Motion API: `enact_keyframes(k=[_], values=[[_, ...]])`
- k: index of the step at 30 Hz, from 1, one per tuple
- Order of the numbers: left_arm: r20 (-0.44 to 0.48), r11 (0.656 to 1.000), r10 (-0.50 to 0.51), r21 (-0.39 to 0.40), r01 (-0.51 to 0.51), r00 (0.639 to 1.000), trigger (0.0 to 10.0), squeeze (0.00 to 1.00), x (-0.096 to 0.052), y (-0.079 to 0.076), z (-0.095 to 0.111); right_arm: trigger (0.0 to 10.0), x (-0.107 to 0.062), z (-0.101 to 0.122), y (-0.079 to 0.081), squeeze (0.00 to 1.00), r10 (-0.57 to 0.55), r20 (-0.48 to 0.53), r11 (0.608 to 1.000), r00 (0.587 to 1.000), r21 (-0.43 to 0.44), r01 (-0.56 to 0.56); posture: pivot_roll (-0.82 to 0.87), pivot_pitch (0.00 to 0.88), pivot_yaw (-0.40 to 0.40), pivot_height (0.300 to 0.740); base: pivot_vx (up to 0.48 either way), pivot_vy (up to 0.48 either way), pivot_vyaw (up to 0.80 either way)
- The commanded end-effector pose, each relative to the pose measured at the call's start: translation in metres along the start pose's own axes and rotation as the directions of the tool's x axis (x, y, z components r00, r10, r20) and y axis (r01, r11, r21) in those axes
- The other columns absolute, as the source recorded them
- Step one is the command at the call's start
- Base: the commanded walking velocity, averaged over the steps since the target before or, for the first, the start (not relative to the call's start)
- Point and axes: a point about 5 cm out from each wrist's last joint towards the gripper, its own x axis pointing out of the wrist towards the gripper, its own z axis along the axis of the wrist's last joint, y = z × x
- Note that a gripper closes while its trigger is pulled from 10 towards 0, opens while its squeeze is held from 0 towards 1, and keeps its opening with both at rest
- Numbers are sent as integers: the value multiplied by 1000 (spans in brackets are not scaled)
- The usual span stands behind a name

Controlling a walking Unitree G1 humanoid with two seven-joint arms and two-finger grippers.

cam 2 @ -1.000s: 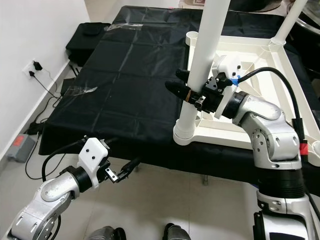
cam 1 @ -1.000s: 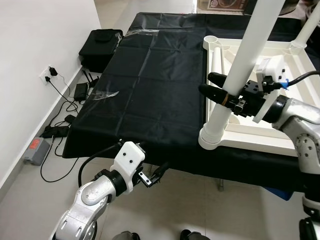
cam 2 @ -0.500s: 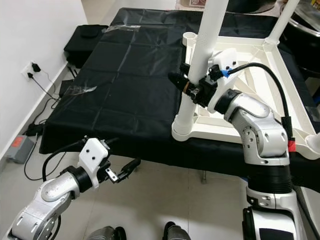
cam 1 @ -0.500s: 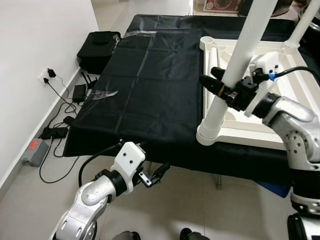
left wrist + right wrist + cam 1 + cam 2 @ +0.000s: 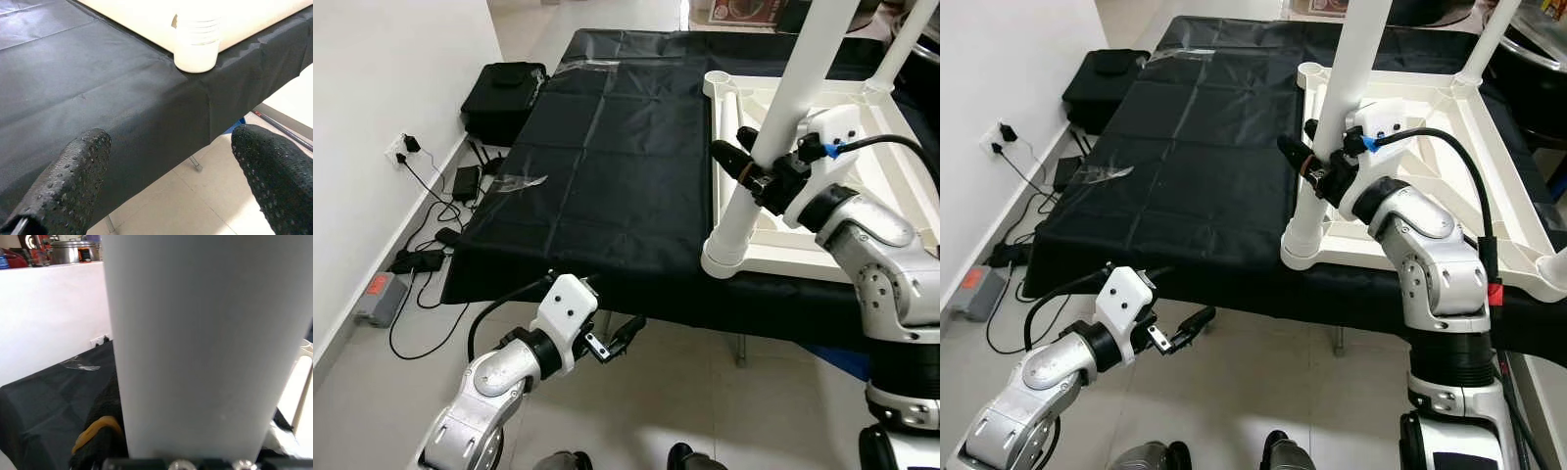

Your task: Building children table

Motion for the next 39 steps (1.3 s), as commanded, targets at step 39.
enact_keyframes(k=[39], values=[[-11, 1000, 16, 22, -15, 1000, 10000, 0, 0, 8, -3, 0, 6, -55, 9, 0, -374, -233, 920, 898, 26, 390, 149, 214, 31, 740, 0, 0, 0]])
